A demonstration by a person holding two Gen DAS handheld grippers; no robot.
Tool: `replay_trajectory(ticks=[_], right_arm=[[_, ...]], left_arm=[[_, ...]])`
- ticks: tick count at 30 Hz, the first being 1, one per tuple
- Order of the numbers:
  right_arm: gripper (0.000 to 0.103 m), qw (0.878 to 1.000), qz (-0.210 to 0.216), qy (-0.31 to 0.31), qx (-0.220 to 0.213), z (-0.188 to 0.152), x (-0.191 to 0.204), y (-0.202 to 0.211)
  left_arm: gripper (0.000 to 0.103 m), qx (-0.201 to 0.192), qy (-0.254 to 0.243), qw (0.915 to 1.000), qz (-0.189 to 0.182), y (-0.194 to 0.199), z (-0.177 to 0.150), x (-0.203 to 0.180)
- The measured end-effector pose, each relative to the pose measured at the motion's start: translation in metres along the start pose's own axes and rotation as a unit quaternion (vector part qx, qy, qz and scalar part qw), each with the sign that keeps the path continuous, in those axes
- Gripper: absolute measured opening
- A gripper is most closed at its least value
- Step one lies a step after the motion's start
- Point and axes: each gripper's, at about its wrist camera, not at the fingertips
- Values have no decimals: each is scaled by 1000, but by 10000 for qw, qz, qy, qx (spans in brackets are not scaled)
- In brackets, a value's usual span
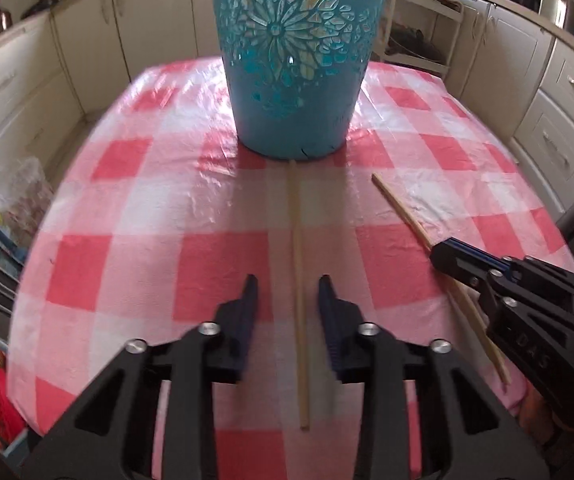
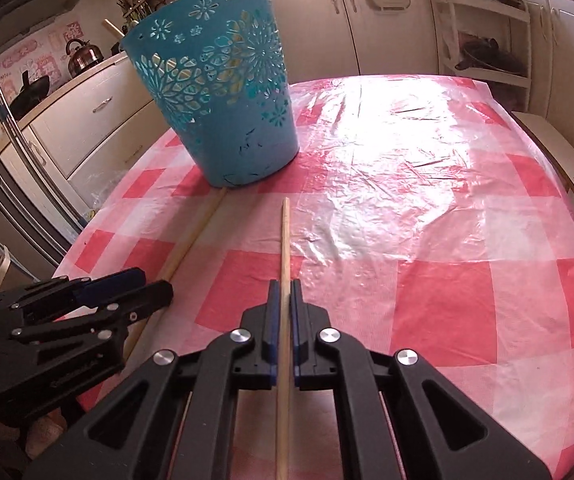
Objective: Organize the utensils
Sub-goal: 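Grasp a wooden stick with the left gripper while the right holds its stick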
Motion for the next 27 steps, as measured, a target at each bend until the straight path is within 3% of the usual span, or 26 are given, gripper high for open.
replay_trajectory(ticks=[1,2,11,15,16,20,27], right_arm=[[5,10000,44,-39,-1,1,-1,0],[5,9999,75,-69,2,1,-2,0],[5,9999,112,-106,35,2,-3,1],[6,9998,118,-122,54,2,-3,2],[6,9999,106,-116,57,2,-3,2],[9,9999,49,-94,22,4,-2,1],[9,10000,10,-25,83,10,0,-6]], left_arm=[[8,-18,-45,10000,32,0,1,-1],[5,4,-31,10000,-52,-1,1,-2],[4,8,-28,10000,-87,21,-23,-3],[5,246,-24,9996,-157,26,-26,1],[7,256,-39,9996,-123,26,-24,2],[41,155,-199,9996,137,20,-6,-1],[41,133,-393,9985,366,-3,22,-18]])
Point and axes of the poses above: each gripper's, at about its wrist camera, not at the fingertips, and y roughly against the way its jaws point, x to its left, z to its top, and after that the axes turned 13 degrees about z, right-handed
